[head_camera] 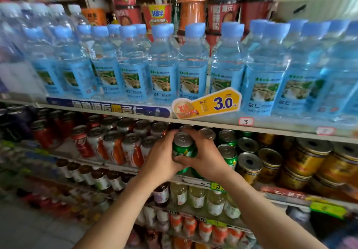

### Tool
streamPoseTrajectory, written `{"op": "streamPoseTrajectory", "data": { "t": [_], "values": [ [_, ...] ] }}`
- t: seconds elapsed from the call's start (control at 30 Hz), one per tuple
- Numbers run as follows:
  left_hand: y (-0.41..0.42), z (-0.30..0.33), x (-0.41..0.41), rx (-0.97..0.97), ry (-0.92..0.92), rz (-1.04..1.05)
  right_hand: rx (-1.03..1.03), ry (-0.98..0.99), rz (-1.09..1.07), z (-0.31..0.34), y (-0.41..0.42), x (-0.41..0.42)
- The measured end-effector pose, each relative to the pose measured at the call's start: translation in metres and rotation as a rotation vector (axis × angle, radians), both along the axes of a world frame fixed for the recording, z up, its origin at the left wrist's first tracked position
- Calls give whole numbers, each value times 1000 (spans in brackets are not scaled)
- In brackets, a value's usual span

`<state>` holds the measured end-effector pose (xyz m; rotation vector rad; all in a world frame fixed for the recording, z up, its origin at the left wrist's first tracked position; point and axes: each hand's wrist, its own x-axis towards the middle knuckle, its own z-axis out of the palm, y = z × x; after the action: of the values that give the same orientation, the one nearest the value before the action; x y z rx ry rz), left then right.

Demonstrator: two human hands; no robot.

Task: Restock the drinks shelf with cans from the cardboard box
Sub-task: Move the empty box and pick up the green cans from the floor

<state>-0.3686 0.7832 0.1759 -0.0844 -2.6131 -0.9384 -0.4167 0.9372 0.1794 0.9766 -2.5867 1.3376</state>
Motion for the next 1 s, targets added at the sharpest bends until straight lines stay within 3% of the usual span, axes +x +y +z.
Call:
{"op": "streamPoseTrajectory", "data": {
  "t": [0.43, 0.73, 1.0],
  "values": [
    [-15, -6, -11, -559, -26, 30, 439, 237, -176, -10, -12, -6],
    [-22, -29, -19, -722, 10, 39, 615, 382, -213, -18, -18, -9],
    [-18, -28, -20, -754, -36, 54, 628, 341, -130, -10, -9, -8]
  ]
}}
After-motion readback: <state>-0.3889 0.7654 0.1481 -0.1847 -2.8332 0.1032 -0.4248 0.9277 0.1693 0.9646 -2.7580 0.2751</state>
